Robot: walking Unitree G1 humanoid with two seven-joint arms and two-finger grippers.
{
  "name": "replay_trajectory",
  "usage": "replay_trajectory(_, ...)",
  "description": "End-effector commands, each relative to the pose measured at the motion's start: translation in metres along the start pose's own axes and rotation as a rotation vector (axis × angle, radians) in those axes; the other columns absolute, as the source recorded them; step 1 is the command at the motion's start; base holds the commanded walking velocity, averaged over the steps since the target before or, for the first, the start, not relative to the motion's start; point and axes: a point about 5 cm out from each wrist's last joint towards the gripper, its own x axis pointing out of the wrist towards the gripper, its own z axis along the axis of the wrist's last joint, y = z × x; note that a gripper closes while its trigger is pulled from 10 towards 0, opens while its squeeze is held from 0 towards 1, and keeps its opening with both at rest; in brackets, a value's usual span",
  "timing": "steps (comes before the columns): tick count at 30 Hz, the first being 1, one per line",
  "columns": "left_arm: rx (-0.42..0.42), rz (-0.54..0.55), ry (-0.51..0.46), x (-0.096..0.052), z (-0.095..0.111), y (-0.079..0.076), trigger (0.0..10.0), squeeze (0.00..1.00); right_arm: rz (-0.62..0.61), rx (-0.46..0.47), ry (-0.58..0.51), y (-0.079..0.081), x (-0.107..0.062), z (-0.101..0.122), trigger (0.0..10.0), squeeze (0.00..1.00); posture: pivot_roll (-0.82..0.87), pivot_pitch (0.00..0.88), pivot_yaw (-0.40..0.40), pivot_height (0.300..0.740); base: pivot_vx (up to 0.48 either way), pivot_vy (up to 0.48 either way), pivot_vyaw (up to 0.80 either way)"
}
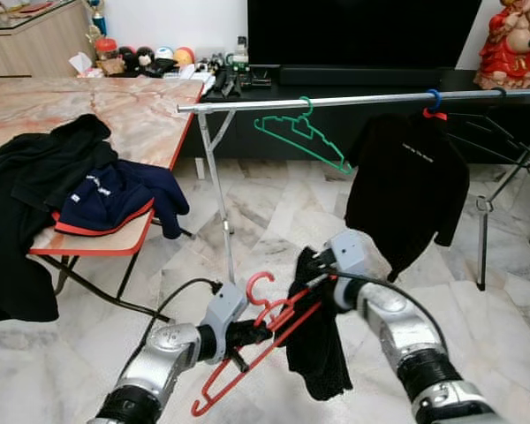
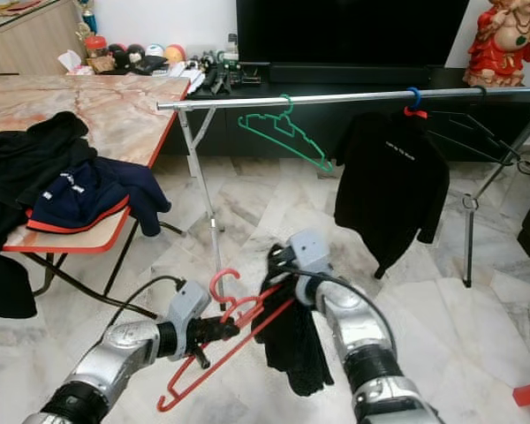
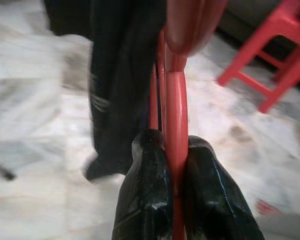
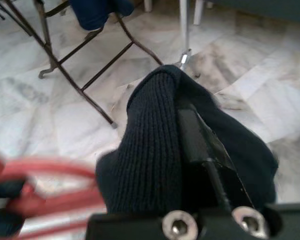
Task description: Hang hanger
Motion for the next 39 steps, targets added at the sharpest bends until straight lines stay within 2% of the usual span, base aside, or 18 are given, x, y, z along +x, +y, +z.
replay_trajectory(1, 0.030, 0.049, -0.015, 0.001, 0.006, 0.005, 10.0, 0.00, 0.004, -0.008, -0.025, 0.002, 0.001, 0.009, 10.0, 0.00, 0.02, 0.027, 0.000, 0.740, 0.000, 0.000, 0.00)
replay_trajectory(2, 0.028, 0.099, 0.008, 0.001, 0.005, 0.010, 10.0, 0.00, -0.020, -0.004, -0.014, 0.000, 0.001, 0.007, 10.0, 0.00, 0.01, 0.030, -0.001, 0.740, 0.000, 0.000, 0.00)
replay_trajectory(4, 0.029, 0.119, 0.027, 0.001, 0.003, 0.012, 10.0, 0.00, -0.042, 0.002, -0.008, -0.002, 0.000, 0.005, 10.0, 0.00, 0.01, 0.030, -0.001, 0.740, 0.000, 0.000, 0.00)
replay_trajectory(9, 0.035, 0.113, 0.099, -0.003, -0.007, 0.013, 10.0, 0.00, -0.209, 0.039, 0.013, -0.019, -0.007, -0.002, 10.0, 0.00, 0.01, 0.038, 0.000, 0.740, 0.000, 0.000, 0.00)
replay_trajectory(13, 0.040, 0.128, 0.103, -0.006, -0.010, 0.014, 10.0, 0.00, -0.255, 0.057, 0.002, -0.025, -0.009, 0.000, 10.0, 0.00, 0.02, 0.041, -0.002, 0.740, 0.000, 0.000, 0.00)
replay_trajectory(19, 0.040, 0.160, 0.100, -0.008, -0.010, 0.019, 10.0, 0.00, -0.252, 0.051, -0.002, -0.025, -0.007, 0.005, 10.0, 0.00, 0.02, 0.040, -0.005, 0.740, 0.000, 0.000, 0.00)
replay_trajectory(27, 0.048, 0.167, 0.069, -0.007, -0.003, 0.019, 10.0, 0.00, -0.183, 0.052, -0.012, -0.014, -0.001, 0.008, 10.0, 0.00, 0.02, 0.044, -0.004, 0.740, 0.000, 0.000, 0.00)
replay_trajectory(31, 0.031, 0.106, 0.034, -0.003, 0.000, 0.012, 10.0, 0.00, -0.097, 0.028, -0.032, -0.004, 0.000, 0.010, 10.0, 0.00, 0.02, 0.044, -0.004, 0.740, 0.000, 0.000, 0.00)
replay_trajectory(35, 0.008, 0.052, -0.003, -0.001, 0.004, 0.006, 10.0, 0.00, -0.073, 0.020, -0.036, -0.002, 0.000, 0.012, 10.0, 0.00, 0.02, 0.043, -0.005, 0.740, 0.000, 0.000, 0.00)
replay_trajectory(39, 0.034, 0.153, -0.045, 0.001, 0.012, 0.014, 10.0, 0.00, -0.085, 0.057, -0.026, -0.003, 0.000, 0.014, 10.0, 0.00, 0.02, 0.044, -0.005, 0.740, 0.000, 0.000, 0.00)
